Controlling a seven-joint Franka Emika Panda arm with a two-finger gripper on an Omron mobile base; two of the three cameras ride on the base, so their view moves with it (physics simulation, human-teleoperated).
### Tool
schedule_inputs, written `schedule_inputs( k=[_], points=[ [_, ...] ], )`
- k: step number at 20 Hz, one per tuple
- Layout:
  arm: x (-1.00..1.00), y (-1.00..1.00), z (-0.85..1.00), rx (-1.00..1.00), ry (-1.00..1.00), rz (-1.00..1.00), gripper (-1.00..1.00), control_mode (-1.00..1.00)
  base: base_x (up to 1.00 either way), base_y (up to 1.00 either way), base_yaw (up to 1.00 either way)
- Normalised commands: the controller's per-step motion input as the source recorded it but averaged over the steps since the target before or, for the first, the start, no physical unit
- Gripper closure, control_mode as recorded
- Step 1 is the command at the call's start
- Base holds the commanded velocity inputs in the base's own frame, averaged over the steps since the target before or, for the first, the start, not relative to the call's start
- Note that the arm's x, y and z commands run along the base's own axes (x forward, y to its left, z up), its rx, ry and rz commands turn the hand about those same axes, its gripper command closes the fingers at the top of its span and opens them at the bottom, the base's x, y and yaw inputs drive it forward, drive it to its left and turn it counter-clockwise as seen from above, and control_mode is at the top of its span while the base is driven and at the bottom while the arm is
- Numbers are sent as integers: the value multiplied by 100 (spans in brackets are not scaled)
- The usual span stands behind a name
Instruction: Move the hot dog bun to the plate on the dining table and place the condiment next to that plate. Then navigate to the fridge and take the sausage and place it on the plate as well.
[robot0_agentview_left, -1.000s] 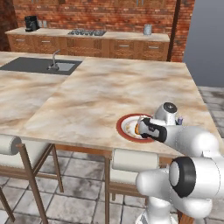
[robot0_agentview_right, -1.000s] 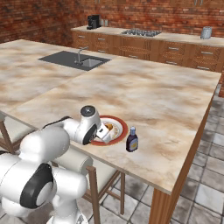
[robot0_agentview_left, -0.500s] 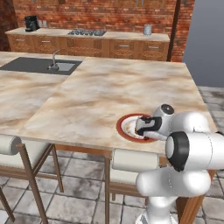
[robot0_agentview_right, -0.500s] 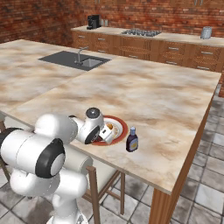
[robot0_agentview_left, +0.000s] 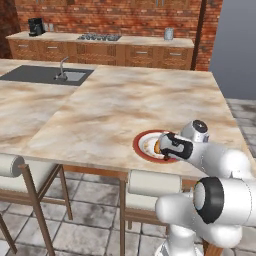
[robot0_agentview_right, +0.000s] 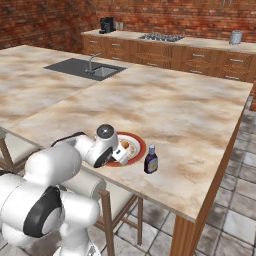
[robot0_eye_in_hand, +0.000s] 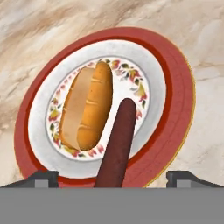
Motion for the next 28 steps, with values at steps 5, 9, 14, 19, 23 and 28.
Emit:
schedule_inputs(
  k=[5,9,14,19,23,28],
  points=[
    [-50,2,78,0,0,0,-100,-100,0,0,0],
    [-76,2,61,0,0,0,-100,-100,0,0,0],
    [-78,0,63,0,-1,0,-100,-100,0,0,0],
    [-76,0,55,0,0,0,-100,-100,0,0,0],
    [-65,0,47,0,-2,0,-100,-100,0,0,0],
    [-56,0,44,0,-6,0,-100,-100,0,0,0]
  ],
)
